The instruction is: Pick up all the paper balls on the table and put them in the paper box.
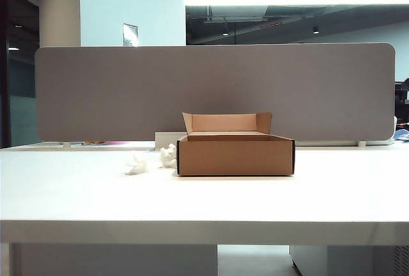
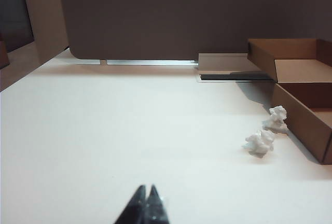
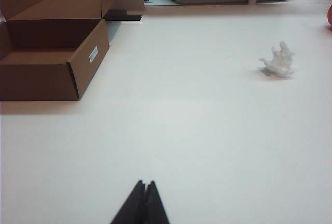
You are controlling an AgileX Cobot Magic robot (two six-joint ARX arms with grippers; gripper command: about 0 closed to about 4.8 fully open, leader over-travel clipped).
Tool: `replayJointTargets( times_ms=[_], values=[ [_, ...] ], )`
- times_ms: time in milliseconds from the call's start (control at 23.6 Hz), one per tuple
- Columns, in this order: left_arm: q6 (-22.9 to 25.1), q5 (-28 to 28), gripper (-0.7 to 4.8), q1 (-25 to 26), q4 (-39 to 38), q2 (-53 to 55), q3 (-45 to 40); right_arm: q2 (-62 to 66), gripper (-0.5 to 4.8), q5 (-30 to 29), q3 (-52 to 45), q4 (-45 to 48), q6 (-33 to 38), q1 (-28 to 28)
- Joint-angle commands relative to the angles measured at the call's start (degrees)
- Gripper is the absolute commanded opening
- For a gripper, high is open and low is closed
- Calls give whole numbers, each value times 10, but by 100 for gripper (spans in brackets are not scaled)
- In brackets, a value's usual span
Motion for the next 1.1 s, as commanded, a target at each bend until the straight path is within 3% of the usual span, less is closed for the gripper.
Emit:
replayJointTargets(
  times_ms=[42, 1099],
  values=[
    [0, -1, -6, 1, 7, 0, 2, -1, -1, 2, -3, 6, 0, 1],
    [-10, 4, -6, 1, 10, 0, 2, -1, 0, -9, -3, 7, 0, 1]
  ],
)
